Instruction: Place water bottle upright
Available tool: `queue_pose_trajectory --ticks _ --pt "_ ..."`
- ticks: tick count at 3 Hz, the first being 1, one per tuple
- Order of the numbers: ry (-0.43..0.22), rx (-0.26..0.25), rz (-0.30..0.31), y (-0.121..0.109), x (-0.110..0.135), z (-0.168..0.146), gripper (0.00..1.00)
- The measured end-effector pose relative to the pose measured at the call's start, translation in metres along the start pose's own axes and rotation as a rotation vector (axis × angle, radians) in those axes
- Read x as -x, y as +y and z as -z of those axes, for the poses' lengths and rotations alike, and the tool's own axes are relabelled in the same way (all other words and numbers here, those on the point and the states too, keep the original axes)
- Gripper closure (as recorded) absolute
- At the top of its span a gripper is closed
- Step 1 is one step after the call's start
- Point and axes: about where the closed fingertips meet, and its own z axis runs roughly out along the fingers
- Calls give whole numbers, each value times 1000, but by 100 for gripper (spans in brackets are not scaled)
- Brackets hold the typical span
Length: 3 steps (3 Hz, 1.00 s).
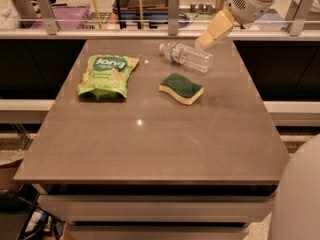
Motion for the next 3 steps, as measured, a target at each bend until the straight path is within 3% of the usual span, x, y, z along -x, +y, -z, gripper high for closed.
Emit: queue_pose_trajectory --ticks 3 --pt "13 58 45 4 18 -56 0"
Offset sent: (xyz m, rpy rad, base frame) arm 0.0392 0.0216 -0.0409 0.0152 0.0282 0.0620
